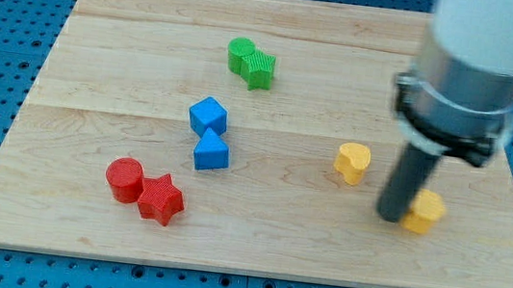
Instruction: Move the yellow blocks towards bottom right
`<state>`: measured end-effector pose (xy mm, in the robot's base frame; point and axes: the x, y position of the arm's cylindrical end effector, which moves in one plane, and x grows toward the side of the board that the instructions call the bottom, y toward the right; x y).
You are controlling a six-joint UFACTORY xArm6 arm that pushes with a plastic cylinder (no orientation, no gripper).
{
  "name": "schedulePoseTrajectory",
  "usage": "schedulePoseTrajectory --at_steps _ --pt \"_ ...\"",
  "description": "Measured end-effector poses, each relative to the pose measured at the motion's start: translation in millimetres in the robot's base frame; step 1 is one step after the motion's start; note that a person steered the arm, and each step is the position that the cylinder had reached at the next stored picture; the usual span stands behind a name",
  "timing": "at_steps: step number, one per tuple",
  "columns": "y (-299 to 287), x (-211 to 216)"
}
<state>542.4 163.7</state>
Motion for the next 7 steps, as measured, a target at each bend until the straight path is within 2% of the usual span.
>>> schedulePoseTrajectory --at_steps 2,3,4,5,6,7 --pt "-139 -17" --pt "-113 -69" --pt "-55 -52" --pt "-52 -51" --pt "-41 -82" --pt "-21 -42"
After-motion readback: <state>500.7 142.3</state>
